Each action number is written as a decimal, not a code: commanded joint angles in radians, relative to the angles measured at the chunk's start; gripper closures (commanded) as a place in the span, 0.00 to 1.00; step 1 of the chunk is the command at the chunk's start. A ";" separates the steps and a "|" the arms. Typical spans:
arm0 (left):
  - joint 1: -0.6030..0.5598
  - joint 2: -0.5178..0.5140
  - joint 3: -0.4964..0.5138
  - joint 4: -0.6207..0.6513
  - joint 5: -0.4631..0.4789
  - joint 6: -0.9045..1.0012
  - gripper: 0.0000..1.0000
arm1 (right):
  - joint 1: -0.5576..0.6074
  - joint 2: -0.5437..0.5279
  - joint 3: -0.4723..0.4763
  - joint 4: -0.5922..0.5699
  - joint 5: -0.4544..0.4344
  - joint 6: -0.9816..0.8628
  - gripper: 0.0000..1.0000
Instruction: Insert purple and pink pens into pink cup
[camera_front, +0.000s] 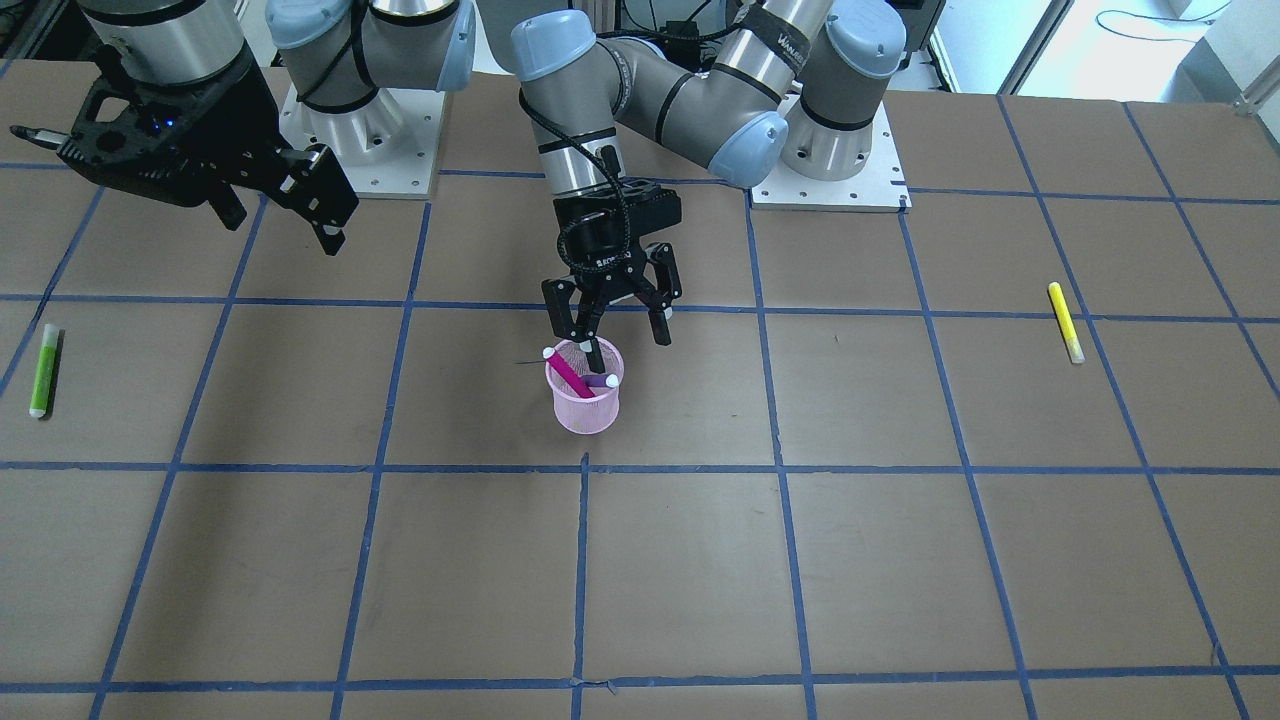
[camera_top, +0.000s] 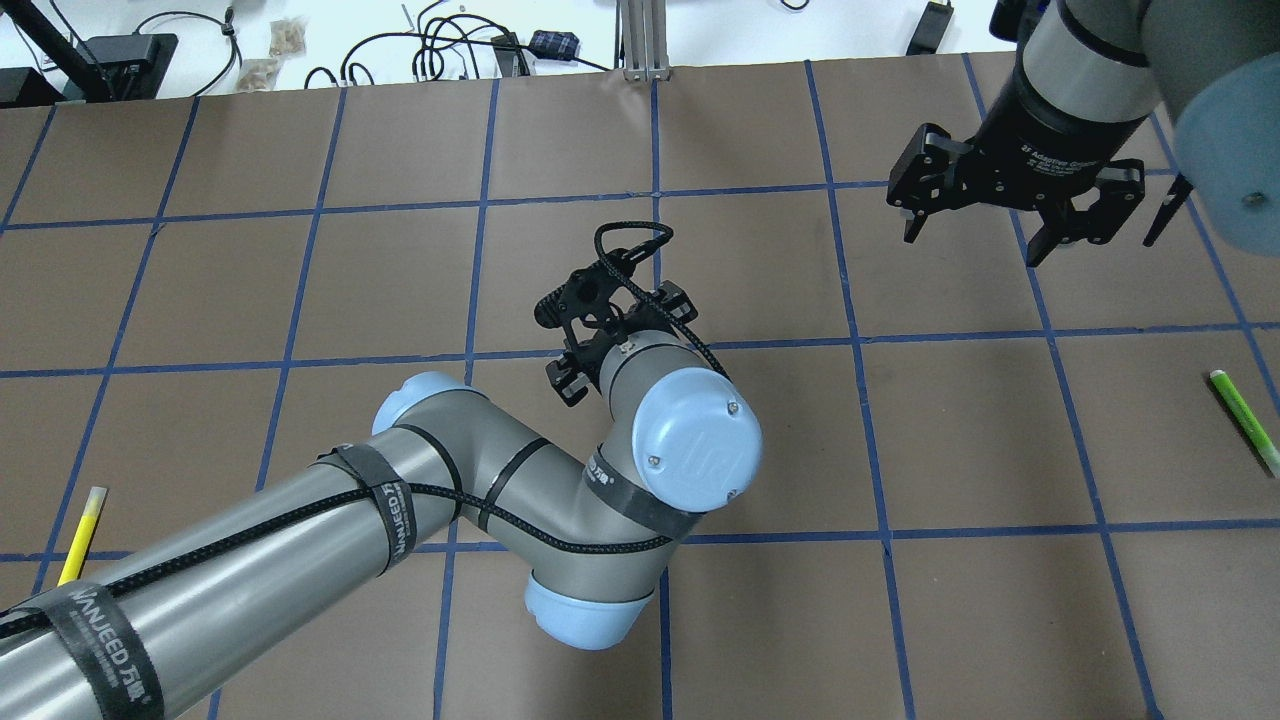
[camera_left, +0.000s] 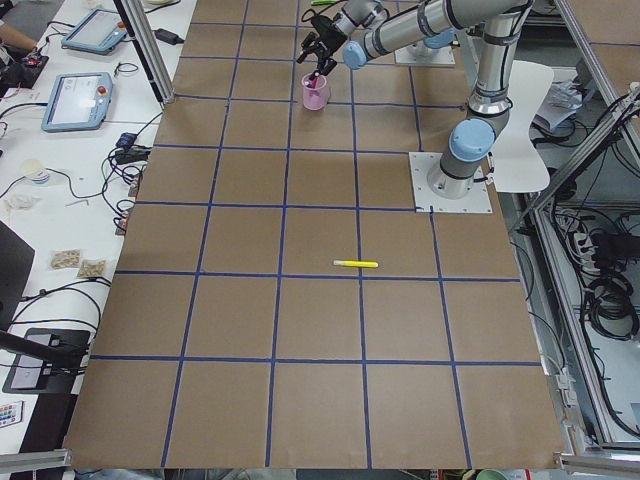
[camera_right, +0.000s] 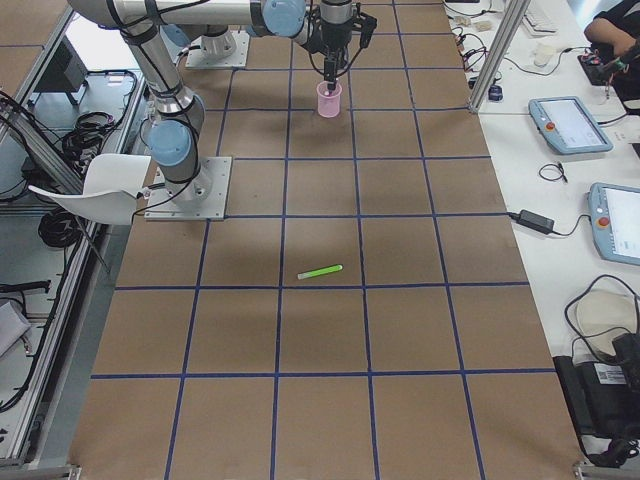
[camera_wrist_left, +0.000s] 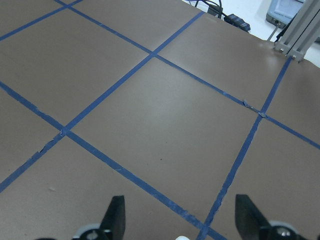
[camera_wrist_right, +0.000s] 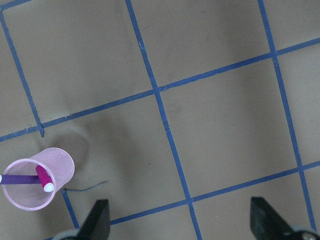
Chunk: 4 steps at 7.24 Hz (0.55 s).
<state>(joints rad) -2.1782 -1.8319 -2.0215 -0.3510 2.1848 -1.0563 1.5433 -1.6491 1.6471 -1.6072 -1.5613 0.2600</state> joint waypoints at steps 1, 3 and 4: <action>0.128 0.025 0.049 -0.005 -0.138 0.158 0.00 | 0.000 -0.001 0.000 0.000 0.001 -0.001 0.00; 0.268 0.061 0.121 -0.173 -0.247 0.348 0.00 | 0.000 -0.004 -0.001 0.007 0.003 -0.002 0.00; 0.331 0.089 0.188 -0.357 -0.331 0.481 0.00 | 0.000 -0.003 -0.001 0.010 -0.003 -0.002 0.00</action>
<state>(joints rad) -1.9262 -1.7727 -1.9019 -0.5274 1.9424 -0.7165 1.5432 -1.6521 1.6466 -1.6004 -1.5604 0.2583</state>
